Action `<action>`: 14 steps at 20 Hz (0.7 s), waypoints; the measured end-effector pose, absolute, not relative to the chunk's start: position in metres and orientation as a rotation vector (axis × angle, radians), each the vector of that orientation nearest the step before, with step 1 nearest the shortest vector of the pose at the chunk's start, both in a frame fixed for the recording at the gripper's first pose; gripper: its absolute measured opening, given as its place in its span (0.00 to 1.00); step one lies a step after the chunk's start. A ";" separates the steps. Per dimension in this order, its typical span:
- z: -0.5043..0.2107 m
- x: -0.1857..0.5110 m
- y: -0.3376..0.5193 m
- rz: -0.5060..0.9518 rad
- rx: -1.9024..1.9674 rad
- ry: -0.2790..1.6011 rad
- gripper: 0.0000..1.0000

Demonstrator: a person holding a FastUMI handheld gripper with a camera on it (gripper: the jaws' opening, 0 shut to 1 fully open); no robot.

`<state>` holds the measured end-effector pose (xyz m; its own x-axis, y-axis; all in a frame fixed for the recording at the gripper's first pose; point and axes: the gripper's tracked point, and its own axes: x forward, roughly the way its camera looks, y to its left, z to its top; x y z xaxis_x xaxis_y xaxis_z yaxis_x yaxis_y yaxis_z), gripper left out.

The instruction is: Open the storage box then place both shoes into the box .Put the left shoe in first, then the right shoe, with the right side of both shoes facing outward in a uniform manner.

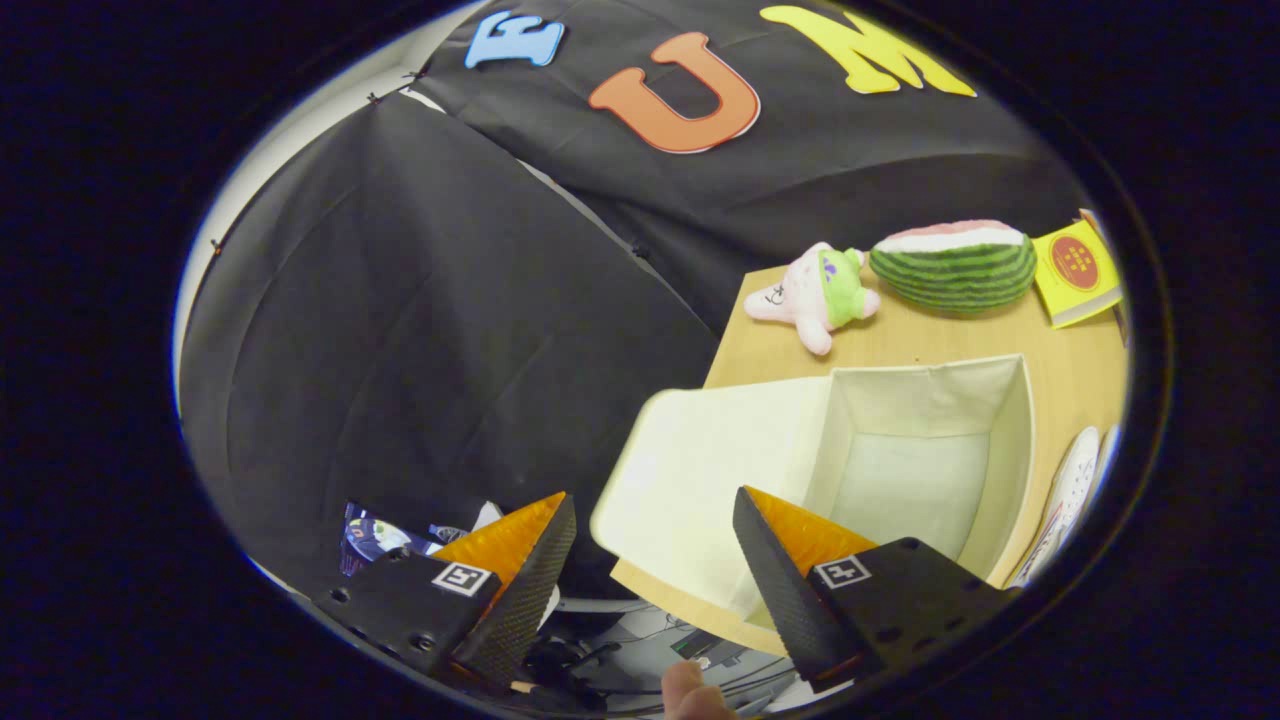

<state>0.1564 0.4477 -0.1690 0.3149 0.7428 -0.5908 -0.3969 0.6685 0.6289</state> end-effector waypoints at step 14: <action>-0.242 0.172 0.228 0.460 0.053 0.939 1.00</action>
